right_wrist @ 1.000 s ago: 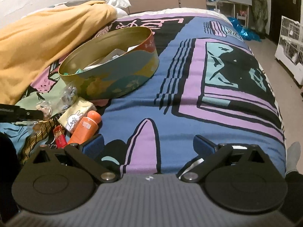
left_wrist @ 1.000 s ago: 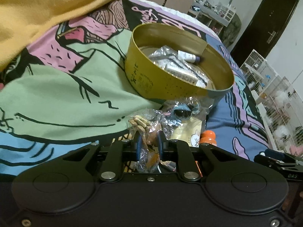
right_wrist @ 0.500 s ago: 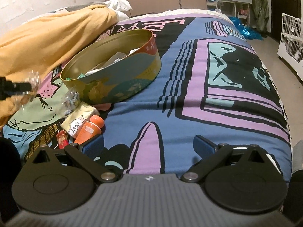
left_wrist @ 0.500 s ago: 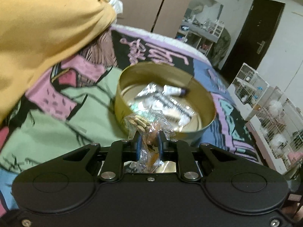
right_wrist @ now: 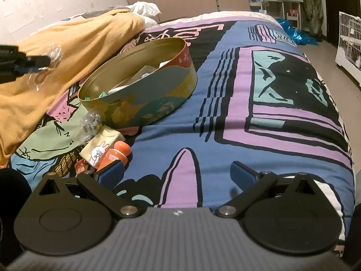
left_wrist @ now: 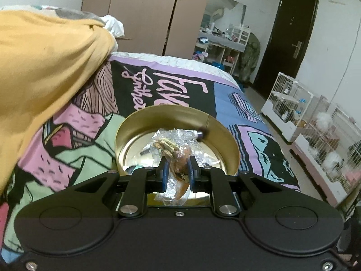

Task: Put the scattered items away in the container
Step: 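Carry the snack bag over the tin and open the left gripper, then lift the left gripper away from the tin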

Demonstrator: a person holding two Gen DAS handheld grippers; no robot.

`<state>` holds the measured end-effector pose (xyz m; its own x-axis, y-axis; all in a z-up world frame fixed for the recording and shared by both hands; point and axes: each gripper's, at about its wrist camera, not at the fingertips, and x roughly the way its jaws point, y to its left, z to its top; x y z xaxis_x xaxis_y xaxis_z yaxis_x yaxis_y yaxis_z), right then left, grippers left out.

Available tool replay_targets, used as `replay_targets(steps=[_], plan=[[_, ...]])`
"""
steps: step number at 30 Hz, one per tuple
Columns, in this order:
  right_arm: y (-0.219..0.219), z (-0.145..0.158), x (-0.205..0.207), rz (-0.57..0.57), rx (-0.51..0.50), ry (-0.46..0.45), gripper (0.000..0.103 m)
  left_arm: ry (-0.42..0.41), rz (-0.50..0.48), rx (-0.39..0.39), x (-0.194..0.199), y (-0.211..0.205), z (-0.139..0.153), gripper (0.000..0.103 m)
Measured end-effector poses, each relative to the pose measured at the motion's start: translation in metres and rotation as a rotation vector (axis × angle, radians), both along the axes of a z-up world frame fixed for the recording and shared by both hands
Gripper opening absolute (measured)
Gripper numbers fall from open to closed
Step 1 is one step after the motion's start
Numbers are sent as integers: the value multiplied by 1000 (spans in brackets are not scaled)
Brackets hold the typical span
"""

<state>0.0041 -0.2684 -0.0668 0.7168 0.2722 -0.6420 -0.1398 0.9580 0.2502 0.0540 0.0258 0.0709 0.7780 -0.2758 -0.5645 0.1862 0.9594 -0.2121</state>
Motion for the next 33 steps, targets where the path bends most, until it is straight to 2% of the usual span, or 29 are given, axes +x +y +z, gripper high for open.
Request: replay_targets(steps=[9, 18, 21, 22, 24, 26, 33], plan=[[-1, 1, 0, 5, 16, -4, 103, -9, -33, 52, 42, -30, 17, 16], [-4, 2, -2, -3, 25, -14, 103, -14, -27, 109, 87, -59, 25, 16], [-5, 2, -2, -12, 25, -19, 103, -19, -22, 107, 99, -61, 26, 18], [-5, 2, -2, -13, 24, -21, 103, -12, -19, 106, 103, -62, 25, 27], [-4, 1, -2, -14, 20, -21, 103, -3, 7, 109, 111, -59, 22, 79], [-3, 0, -2, -12, 9, -18, 103, -38, 70, 134, 111, -54, 20, 97], [6, 0, -5, 31, -18, -22, 103, 0, 64, 57, 92, -10, -1, 100]])
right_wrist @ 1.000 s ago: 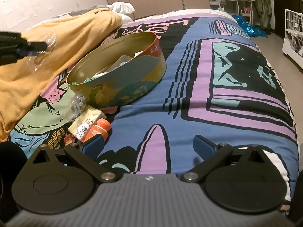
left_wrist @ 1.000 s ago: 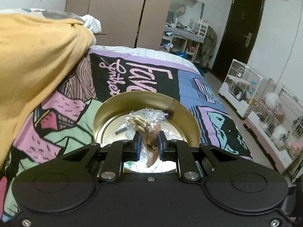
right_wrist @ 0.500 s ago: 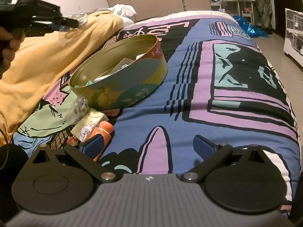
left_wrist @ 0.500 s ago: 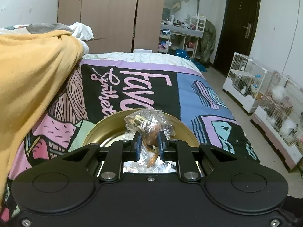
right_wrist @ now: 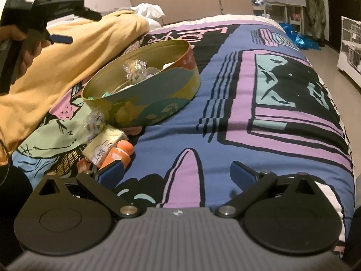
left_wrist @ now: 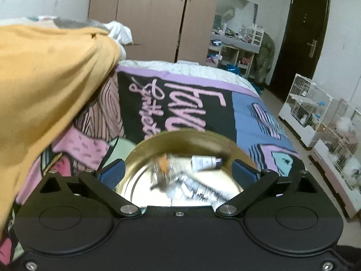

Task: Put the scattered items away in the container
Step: 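Lift the left gripper away from the tin, then grasp the orange VC tube with the right gripper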

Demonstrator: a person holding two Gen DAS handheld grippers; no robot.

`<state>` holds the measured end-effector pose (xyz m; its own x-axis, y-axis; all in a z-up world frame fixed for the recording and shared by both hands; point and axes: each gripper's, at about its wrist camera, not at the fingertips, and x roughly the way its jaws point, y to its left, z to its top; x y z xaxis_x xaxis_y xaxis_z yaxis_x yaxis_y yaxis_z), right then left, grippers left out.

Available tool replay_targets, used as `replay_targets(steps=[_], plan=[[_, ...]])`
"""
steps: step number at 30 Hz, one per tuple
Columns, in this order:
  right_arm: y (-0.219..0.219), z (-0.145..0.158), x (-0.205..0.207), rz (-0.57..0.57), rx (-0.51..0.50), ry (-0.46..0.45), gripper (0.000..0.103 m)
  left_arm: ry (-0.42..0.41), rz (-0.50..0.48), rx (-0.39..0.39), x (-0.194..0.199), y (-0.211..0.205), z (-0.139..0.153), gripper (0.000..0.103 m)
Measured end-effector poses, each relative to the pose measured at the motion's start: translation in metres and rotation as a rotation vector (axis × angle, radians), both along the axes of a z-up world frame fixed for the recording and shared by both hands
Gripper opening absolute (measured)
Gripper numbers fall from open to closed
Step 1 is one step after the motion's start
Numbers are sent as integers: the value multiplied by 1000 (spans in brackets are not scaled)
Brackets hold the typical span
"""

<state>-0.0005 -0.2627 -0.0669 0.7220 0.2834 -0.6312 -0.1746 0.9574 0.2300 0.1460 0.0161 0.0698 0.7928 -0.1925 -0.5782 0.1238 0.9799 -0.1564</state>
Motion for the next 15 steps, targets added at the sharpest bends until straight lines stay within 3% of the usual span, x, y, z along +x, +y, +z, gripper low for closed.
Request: replay_targets(steps=[7, 11, 15], plan=[[12, 7, -2, 113, 29, -41, 103, 60, -47, 23, -45, 37, -38, 100], [36, 15, 0, 273, -74, -94, 103, 83, -50, 21, -67, 50, -54, 100], [62, 23, 12, 459, -133, -73, 103, 96, -29, -9, -85, 62, -67, 100]])
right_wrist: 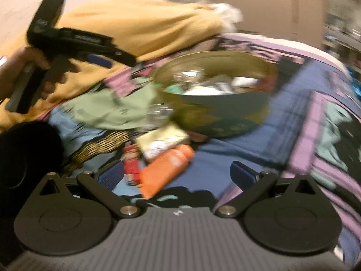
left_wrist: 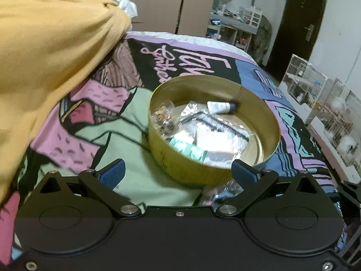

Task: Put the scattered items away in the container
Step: 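Grasp the orange VC tube with the right gripper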

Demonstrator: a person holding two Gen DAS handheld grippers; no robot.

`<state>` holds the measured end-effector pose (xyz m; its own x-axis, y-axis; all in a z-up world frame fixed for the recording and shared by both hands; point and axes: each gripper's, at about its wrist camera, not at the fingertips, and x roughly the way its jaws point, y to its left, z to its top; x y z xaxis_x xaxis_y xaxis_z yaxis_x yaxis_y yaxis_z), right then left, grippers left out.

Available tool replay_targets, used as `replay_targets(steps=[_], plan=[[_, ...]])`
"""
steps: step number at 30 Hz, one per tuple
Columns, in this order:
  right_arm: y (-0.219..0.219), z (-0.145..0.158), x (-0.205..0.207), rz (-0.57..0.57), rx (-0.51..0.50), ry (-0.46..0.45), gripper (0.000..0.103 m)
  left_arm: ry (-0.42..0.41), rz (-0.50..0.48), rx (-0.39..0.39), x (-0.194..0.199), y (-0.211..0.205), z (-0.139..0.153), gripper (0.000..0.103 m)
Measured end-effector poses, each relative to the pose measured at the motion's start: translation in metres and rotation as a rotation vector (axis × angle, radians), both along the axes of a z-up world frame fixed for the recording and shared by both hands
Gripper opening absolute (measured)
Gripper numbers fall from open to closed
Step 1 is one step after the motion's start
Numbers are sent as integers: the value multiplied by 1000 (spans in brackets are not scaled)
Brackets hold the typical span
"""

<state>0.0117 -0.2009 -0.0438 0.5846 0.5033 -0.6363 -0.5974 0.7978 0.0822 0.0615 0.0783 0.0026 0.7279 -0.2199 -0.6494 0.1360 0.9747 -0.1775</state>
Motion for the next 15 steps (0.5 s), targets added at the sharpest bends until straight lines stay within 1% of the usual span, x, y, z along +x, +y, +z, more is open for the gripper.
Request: replay_targets(steps=[4, 5, 7, 9, 13, 15], plan=[[20, -2, 13, 85, -50, 49, 103, 23, 18, -50, -15, 10, -11, 100], [26, -3, 14, 123, -80, 42, 103, 29, 22, -62, -18, 12, -14, 100], [36, -5, 12, 187, -170, -1, 103, 40, 29, -85, -24, 16, -19, 100], [46, -9, 16, 262, -268, -24, 103, 49, 32, -100, -30, 17, -23, 100], [56, -15, 21, 395, -399, -47, 103, 61, 45, -131, -38, 18, -31, 100], [61, -20, 25, 432, -449, -41, 103, 67, 54, -151, -41, 17, -35, 100]])
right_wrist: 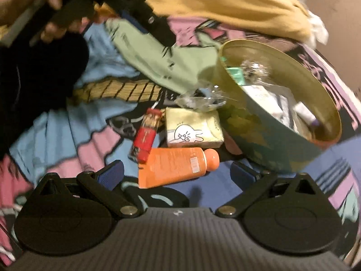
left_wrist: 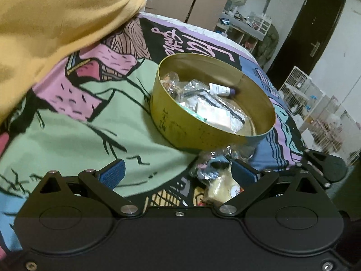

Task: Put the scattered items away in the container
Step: 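Grasp the orange VC tube with the right gripper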

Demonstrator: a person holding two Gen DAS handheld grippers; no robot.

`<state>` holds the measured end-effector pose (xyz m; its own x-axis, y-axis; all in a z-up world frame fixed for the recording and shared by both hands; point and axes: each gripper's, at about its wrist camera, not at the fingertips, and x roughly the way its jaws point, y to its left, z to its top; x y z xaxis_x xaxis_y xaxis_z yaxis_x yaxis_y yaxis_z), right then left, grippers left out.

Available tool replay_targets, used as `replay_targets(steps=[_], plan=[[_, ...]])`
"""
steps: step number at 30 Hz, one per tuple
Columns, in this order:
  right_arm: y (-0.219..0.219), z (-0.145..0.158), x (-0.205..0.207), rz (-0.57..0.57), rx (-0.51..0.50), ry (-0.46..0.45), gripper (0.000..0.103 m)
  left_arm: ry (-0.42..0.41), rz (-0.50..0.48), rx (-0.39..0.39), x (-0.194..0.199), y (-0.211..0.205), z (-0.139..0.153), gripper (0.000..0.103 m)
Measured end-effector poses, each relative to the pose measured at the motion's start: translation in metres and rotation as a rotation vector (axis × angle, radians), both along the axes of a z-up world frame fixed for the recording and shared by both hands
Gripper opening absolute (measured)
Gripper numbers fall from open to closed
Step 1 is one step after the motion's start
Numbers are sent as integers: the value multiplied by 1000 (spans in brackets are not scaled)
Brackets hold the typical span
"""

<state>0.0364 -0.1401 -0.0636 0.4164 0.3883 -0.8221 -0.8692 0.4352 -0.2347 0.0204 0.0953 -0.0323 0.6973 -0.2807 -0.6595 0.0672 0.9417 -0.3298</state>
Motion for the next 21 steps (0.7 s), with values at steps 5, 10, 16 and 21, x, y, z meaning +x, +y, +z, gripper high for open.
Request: replay_targets(steps=[5, 10, 16, 21], plan=[[12, -11, 7, 61, -85, 3, 103, 5, 5, -32, -4, -3, -4, 100], [30, -23, 9, 102, -160, -16, 103, 7, 8, -38, -6, -6, -7, 100], [34, -27, 23, 91, -174, 35, 102, 25, 14, -54, -10, -6, -12, 100], [32, -27, 23, 71, -168, 65, 94, 26, 9, -62, -13, -7, -12, 100]])
